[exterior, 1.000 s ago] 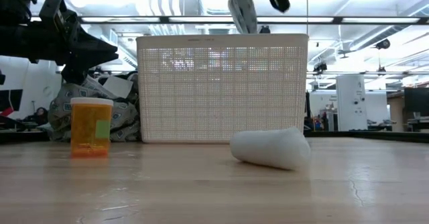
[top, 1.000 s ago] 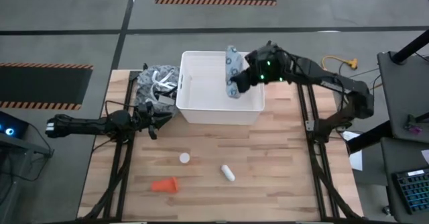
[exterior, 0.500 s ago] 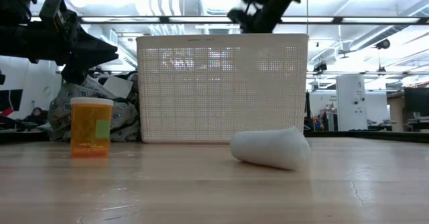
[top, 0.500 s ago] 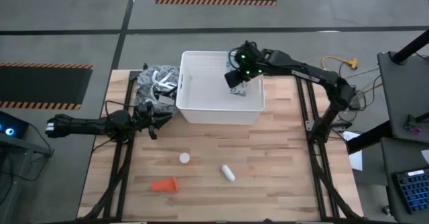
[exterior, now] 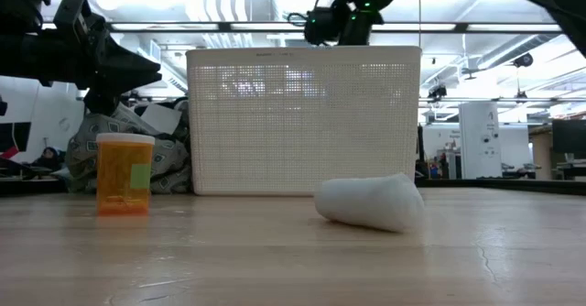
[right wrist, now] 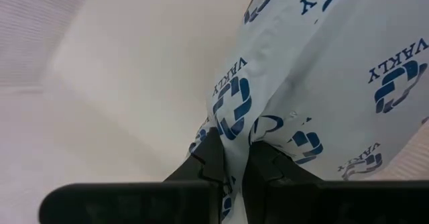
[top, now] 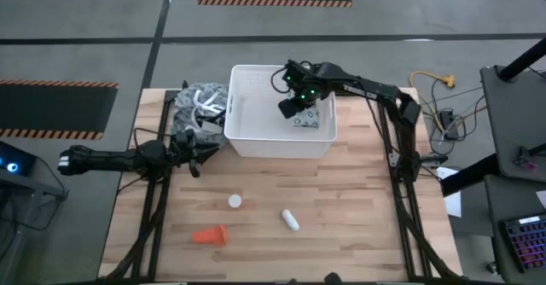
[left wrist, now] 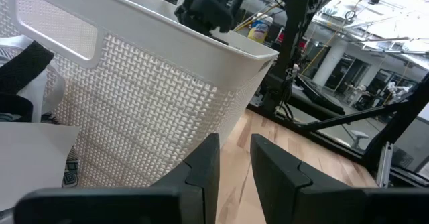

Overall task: Pick & place medical supplies in basket/bin
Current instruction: Put the light blue mailer bag into the white bin, then put the white bandage into the white bin

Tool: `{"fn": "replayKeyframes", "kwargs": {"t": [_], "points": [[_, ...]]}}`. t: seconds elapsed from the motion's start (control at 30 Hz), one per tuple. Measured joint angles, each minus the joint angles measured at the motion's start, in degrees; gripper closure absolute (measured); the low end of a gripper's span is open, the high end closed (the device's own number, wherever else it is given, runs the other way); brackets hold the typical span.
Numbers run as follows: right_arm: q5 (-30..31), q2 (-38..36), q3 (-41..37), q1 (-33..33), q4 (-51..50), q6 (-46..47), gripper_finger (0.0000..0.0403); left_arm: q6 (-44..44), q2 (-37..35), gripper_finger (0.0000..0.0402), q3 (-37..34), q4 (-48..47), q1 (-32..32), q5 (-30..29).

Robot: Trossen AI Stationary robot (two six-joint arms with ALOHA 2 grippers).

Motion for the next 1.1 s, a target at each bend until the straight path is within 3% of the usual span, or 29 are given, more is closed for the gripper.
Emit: {"fn": "replayKeyframes", "kwargs": {"t": [0.3, 0.5, 0.83, 1.1], "points": [[3.22, 11.39, 15.75, 0.04, -16.65, -1.90, 0.0387, 0.00, 0.00, 0.0333, 0.00, 0.00, 0.02, 0.00], [3.55, 15.77, 22.32, 0.42, -17.83, -2.77, 0.0341, -0.02, 0.00, 0.0333, 0.00, 0.00, 0.02, 0.00], [2.97, 17.54, 25.96, 0.61, -20.70, -2.80, 0.0251, -0.20, 0.00, 0.0333, 0.00, 0.00, 0.01, 0.00], [4.73, 13.55, 28.10, 1.09, -19.84, -3.49, 0.0230, -0.18, 0.01, 0.0333, 0.00, 0.00, 0.02, 0.01]]}}
